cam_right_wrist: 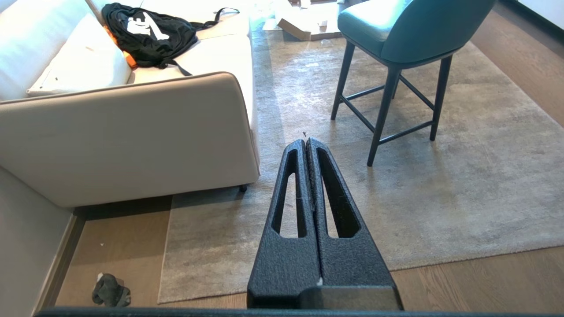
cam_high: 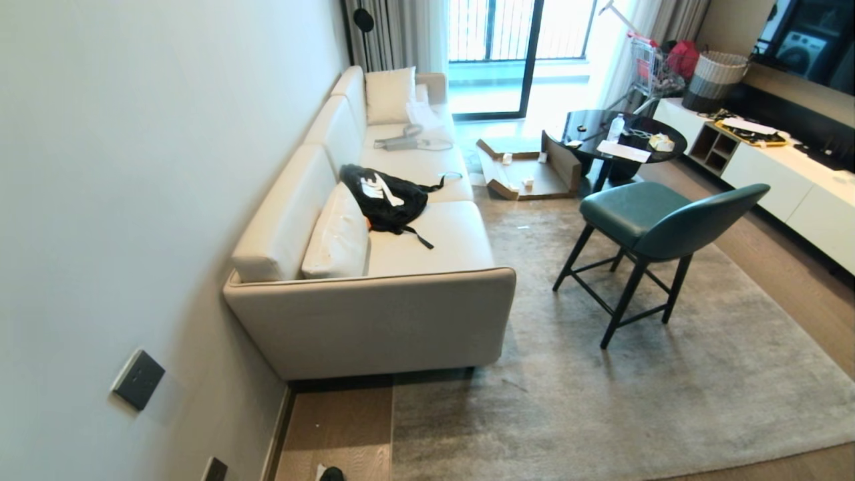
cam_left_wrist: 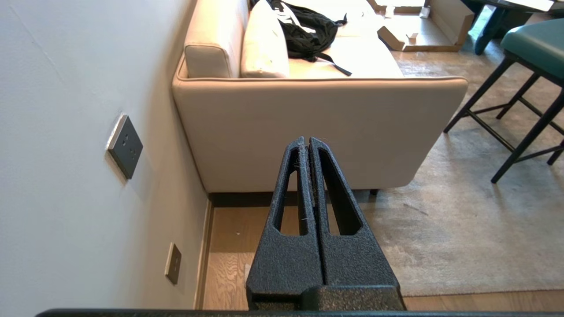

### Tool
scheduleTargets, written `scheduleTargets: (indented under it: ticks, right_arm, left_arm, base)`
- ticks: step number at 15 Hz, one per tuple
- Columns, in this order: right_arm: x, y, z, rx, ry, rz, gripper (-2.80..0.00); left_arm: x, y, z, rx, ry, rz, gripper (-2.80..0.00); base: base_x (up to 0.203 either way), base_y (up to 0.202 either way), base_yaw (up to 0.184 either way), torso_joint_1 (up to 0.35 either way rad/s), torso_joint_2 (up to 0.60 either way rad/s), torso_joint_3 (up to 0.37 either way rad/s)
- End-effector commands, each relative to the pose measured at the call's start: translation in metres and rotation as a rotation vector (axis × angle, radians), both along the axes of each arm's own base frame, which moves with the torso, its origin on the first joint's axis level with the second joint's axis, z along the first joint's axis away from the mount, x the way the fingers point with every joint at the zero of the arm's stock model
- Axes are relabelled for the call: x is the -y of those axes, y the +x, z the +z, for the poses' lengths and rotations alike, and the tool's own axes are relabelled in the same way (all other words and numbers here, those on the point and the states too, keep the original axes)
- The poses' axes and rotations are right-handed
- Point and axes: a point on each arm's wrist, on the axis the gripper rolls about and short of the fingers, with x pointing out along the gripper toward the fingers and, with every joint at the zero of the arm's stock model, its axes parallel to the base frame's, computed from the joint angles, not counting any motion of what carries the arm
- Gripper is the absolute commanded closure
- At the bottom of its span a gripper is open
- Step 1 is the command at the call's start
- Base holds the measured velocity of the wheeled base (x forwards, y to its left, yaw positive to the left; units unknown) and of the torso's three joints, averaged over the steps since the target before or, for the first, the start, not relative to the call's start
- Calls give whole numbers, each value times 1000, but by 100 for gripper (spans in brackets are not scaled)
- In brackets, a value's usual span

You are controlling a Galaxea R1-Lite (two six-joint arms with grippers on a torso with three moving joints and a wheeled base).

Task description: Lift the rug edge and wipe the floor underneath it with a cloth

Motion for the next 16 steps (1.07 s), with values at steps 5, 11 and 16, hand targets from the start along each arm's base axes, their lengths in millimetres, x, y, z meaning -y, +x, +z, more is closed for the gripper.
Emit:
scheduleTargets:
  ticks: [5, 11, 16]
  right_arm:
    - [0, 0, 0, -1, -4, 0, 0]
    - [0, 0, 0, -1, -10, 2, 0]
    - [0, 0, 0, -1, -1, 0, 0]
  left_arm:
    - [0, 0, 0, 1, -1, 1, 0]
    - [0, 0, 0, 1, -1, 0, 0]
    - [0, 0, 0, 1, -1, 1, 0]
  base:
    - [0, 0, 0, 0, 0, 0]
    - [0, 0, 0, 0, 0, 0]
    - [0, 0, 0, 0, 0, 0]
